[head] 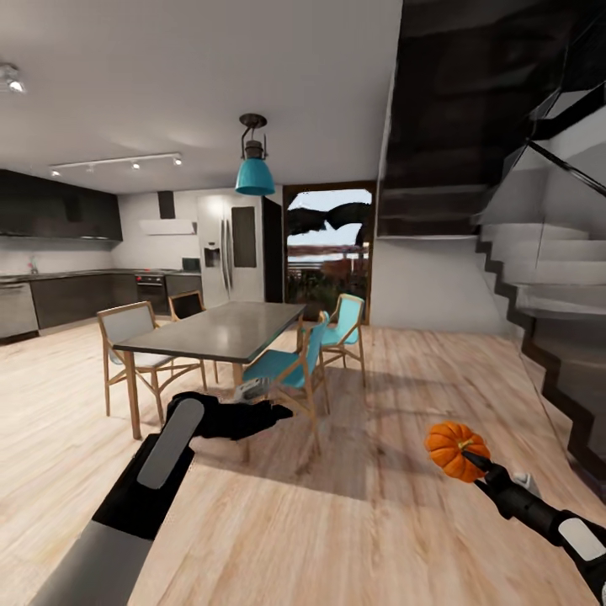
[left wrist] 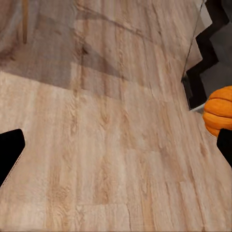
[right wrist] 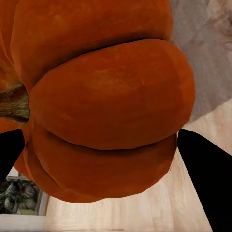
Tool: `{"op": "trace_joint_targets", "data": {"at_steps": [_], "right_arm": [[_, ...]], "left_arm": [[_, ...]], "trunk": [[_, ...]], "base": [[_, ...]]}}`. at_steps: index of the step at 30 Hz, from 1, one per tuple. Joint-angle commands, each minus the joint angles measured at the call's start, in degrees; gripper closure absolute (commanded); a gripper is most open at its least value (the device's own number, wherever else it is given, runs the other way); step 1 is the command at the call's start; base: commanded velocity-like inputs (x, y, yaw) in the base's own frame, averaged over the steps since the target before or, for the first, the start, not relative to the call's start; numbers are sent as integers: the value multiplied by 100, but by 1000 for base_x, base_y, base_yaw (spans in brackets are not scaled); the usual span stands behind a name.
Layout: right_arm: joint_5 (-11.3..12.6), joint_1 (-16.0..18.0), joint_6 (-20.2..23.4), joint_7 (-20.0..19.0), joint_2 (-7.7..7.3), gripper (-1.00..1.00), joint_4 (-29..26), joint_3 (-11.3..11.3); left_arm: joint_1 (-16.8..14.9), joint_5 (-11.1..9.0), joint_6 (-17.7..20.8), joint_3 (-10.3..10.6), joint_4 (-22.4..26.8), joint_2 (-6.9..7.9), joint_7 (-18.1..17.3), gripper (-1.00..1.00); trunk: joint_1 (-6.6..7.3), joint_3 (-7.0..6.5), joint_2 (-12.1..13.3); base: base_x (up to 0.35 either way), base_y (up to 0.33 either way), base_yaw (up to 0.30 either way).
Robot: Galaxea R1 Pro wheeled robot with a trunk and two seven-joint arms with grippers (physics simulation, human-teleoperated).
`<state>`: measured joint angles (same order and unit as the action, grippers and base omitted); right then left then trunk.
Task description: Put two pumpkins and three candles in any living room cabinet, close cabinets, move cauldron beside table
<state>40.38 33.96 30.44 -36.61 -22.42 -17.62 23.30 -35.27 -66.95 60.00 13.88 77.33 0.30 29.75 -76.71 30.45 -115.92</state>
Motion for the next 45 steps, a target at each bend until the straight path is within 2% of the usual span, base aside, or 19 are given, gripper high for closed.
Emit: {"op": "trace_joint_targets", "data": {"at_steps": [1, 3, 6, 8, 10, 12, 16, 21, 27, 29, 33, 36, 37, 41, 45], "right_arm": [[68, 5, 58, 25, 3, 100, -7, 35], [67, 5, 58, 137, 11, 100, -10, 26], [69, 11, 63, 325, 18, 100, -21, 18], [68, 13, 65, 369, 97, 100, -57, -42], [62, 15, 64, 420, 207, 100, -131, -238], [69, 15, 61, 653, 306, 100, -206, -598], [76, 14, 59, 1011, 399, 100, -243, -874], [69, 14, 59, 1105, 432, 100, -245, -939], [60, 14, 58, 1120, 437, 100, -231, -977], [59, 14, 58, 1121, 441, 100, -223, -1058], [57, 14, 57, 1123, 484, 100, -212, -1317], [52, 14, 25, 1122, 538, 100, -209, -1478], [51, 14, 16, 1122, 564, 100, -209, -1552], [48, 14, 3, 1121, 590, 100, -189, -1620], [40, 14, -3, 1121, 596, 100, -184, -1647]], "left_arm": [[-6, -60, 0, -42, -176, 4, 27, -100], [-6, -49, 0, -82, -474, 4, -16, -100], [28, -14, -406, -108, -1034, 10, -147, -100], [81, 13, -574, -116, -1362, 28, -300, -100], [175, 24, -774, -119, -1494, 121, -397, -100], [372, 24, -1193, -116, -1594, 291, -522, -100], [706, 32, -1827, -114, -1927, 401, -1006, -100], [851, 49, -2311, -107, -2170, 428, -1313, -100], [987, 53, -2700, -108, -2445, 449, -1411, -100], [1000, 52, -2894, -111, -2664, 451, -1523, -100], [1007, 51, -3324, -113, -3132, 453, -2040, -100], [1012, 49, -3449, -113, -3293, 462, -2275, -100], [1021, 39, -3485, -113, -3337, 514, -2330, -100], [1117, 3, -3512, -119, -3386, 646, -2380, -100], [1207, -19, -3512, -141, -3401, 687, -2471, -100]], "trunk": [[-2, 3, -4], [-2, -4, -4], [-2, -10, -4], [-2, -11, -4], [-2, -12, -4], [-2, -11, -4], [-2, 0, -4], [-2, 26, -4], [-2, 61, -4], [-2, 73, -4], [-2, 100, -4], [-2, 121, -4], [-2, 129, -4], [-2, 158, -4], [-2, 189, -4]], "base": [[323, 37, 269], [292, 21, 271], [137, 8, 279], [43, 3, 286], [14, 1, 288], [-99, 50, 287], [-128, 75, 270], [-34, 19, 245], [-105, 78, 235], [-107, 82, 224], [-44, 33, 211], [-14, 10, 199], [-41, 10, 186], [-141, 68, 178], [-133, 73, 169]]}}
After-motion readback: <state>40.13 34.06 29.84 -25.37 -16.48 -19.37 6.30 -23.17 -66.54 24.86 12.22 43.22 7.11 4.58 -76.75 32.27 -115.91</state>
